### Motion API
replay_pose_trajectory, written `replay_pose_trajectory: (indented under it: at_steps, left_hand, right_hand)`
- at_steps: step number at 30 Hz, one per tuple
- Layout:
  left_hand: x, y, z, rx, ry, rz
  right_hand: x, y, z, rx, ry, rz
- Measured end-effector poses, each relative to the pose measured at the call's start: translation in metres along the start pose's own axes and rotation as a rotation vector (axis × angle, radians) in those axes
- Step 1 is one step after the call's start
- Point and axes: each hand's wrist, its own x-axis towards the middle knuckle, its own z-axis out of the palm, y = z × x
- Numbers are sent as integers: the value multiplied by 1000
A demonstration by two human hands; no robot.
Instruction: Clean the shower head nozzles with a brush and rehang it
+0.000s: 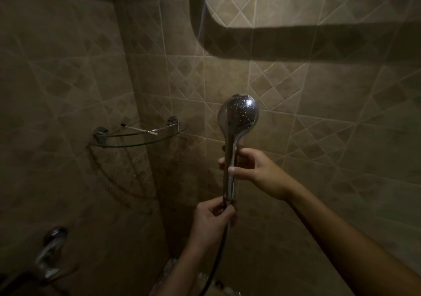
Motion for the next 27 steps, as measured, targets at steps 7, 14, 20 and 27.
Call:
replay_pose_trajectory:
  at_steps: [7, 14, 20, 27]
  left_hand:
    - [-3, -2, 5, -10, 12, -23]
    - [1, -1, 4, 1, 38, -20]
    - [2, 0, 9, 9, 79, -5]
    - [1, -2, 10, -1, 105, -43]
  right_hand:
    - [2, 1, 7, -217, 154, -89]
    - [-4, 6, -4, -52, 10, -4]
    - [-6, 2, 3, -173, 116, -137]
    - [-7, -1, -2, 22, -39, -83]
